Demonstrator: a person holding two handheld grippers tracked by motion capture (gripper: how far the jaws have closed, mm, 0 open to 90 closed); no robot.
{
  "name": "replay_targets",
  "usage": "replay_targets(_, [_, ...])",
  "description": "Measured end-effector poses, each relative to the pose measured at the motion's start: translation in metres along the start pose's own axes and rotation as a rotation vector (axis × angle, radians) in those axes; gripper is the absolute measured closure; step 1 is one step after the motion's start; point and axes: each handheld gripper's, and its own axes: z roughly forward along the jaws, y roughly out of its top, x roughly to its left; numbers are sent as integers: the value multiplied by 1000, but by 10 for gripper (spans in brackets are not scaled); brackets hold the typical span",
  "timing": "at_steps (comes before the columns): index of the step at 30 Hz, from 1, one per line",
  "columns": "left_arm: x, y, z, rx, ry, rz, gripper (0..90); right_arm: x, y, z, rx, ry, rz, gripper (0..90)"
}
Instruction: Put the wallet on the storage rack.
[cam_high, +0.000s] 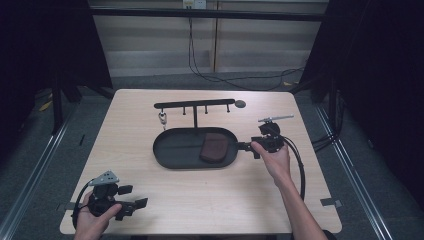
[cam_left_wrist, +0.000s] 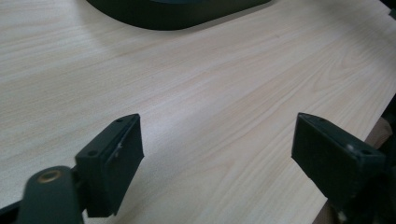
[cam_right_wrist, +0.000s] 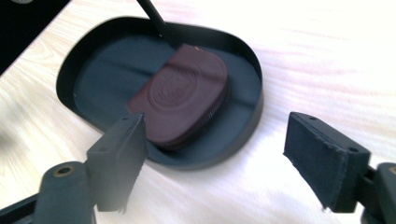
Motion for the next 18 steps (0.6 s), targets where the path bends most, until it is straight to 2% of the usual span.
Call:
replay_targets(3, [1,2,1,6,-2,-4,163,1,-8,-8,-25,-5,-5,248])
replay_targets(6, [2,1,2,12,-2,-7,163,1,-15,-15,-25,-18,-15,238])
replay_targets(10, [3,1,0,14,1,-6,163,-2,-28,-23,-38,-24,-5,232])
replay_targets(16, [3,1,1,14,21,-13,168,-2,-49,-36,-50,-36,-11,222])
replay_targets(18, [3,1,1,16,25,-10,173,-2,-57,-42,-52,-39,-11,191])
